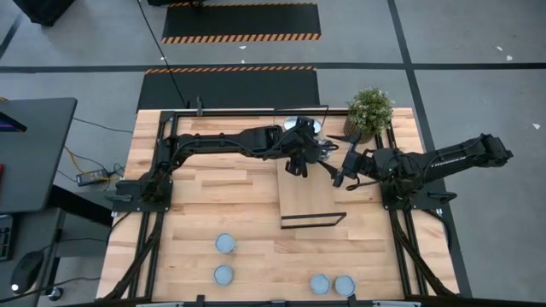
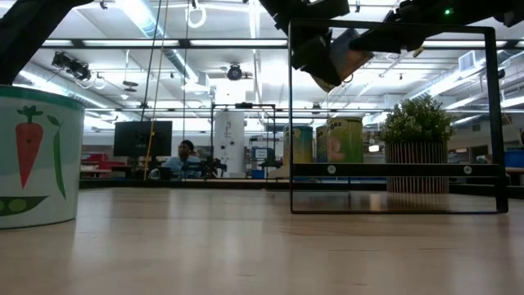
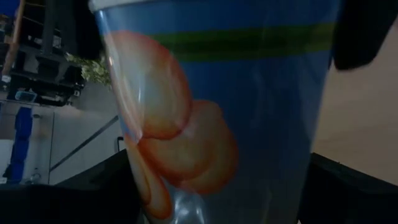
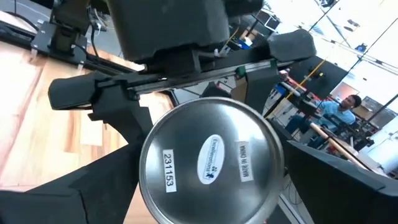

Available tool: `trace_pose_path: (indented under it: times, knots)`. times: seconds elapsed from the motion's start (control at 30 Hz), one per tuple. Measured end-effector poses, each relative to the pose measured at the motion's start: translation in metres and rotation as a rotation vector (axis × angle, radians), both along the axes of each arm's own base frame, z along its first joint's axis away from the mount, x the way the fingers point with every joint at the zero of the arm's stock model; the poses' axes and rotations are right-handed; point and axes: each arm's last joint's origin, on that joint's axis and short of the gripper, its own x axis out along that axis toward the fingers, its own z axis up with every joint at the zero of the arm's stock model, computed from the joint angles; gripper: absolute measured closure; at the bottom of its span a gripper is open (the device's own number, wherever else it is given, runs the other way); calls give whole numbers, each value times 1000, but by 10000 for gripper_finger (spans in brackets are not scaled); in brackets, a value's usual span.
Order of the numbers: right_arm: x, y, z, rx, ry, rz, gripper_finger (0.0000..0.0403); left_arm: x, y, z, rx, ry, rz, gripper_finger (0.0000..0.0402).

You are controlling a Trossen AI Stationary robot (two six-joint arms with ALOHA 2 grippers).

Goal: Pick and place cans onto a shelf
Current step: Put the canned peaches on the shelf

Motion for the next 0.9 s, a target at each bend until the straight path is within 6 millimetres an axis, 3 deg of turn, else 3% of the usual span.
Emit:
trace_pose_path:
  times: [0.47,0.67,0.9]
  knots:
    - [1,-4,-1,7,6,23,76,2,-13,2,12,-12,-17,76]
    - [1,-3,0,3,0,29,73,1,-13,2,11,-18,-4,75]
    - [1,-4,1,1,-11,21,74,1,-18,3,33,-53,115,12]
